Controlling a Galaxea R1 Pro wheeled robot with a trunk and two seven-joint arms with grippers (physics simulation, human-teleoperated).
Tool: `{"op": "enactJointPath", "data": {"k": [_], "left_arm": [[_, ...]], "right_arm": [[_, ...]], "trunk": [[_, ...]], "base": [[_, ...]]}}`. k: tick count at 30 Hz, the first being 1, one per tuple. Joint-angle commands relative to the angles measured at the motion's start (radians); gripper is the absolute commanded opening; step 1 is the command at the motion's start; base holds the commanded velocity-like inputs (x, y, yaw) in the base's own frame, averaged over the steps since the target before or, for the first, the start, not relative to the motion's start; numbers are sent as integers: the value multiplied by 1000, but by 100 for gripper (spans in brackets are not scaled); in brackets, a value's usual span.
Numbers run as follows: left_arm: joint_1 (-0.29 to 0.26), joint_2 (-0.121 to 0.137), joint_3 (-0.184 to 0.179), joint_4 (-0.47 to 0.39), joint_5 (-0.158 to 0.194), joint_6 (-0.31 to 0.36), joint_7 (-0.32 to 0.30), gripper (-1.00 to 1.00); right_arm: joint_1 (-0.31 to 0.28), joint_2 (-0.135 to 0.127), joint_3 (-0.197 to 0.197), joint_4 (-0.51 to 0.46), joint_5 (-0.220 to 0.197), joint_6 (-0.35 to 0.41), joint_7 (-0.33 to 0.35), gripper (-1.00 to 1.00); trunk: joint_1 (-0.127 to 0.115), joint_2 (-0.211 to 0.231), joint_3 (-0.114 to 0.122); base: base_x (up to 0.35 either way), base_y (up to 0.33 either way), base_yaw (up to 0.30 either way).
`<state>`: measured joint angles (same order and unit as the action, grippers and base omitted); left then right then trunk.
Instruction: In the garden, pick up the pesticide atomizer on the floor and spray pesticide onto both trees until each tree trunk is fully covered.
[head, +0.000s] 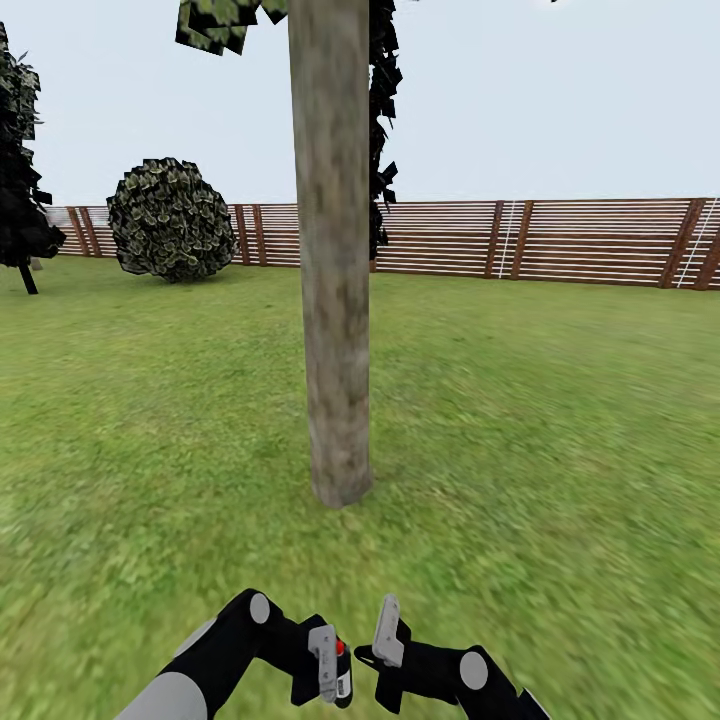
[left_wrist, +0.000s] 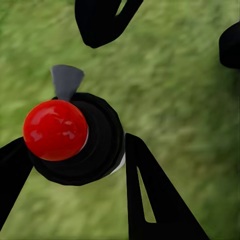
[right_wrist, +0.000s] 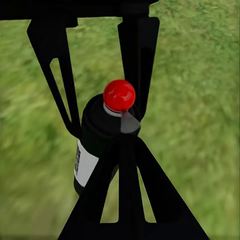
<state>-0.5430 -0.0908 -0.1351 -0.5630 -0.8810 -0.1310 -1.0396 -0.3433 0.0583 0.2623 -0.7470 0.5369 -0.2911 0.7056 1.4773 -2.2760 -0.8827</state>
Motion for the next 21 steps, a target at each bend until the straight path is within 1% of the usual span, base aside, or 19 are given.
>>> {"op": "enactJointPath", "data": {"k": [1,3,7,9,15,21], "left_arm": [[0,0,0,1,0,0,0,-100],[0,-1,-2,4,0,0,0,-100],[1,0,-44,7,1,0,0,-100],[1,0,-55,8,2,1,0,-100],[0,-3,-62,6,2,1,1,-100],[0,-16,-63,1,5,1,1,-100]], "right_arm": [[0,0,0,0,0,0,0,-100],[0,0,0,0,0,0,0,-100],[0,0,0,0,0,0,0,-100],[0,0,0,0,0,1,0,-100],[0,0,0,0,0,0,0,-100],[0,0,0,-1,0,0,0,-100]], "trunk": [[0,0,0],[0,0,0],[0,0,0],[0,0,0],[0,0,0],[0,0,0]], "base": [[0,0,0],[0,0,0],[0,0,0],[0,0,0],[0,0,0],[0,0,0]]}}
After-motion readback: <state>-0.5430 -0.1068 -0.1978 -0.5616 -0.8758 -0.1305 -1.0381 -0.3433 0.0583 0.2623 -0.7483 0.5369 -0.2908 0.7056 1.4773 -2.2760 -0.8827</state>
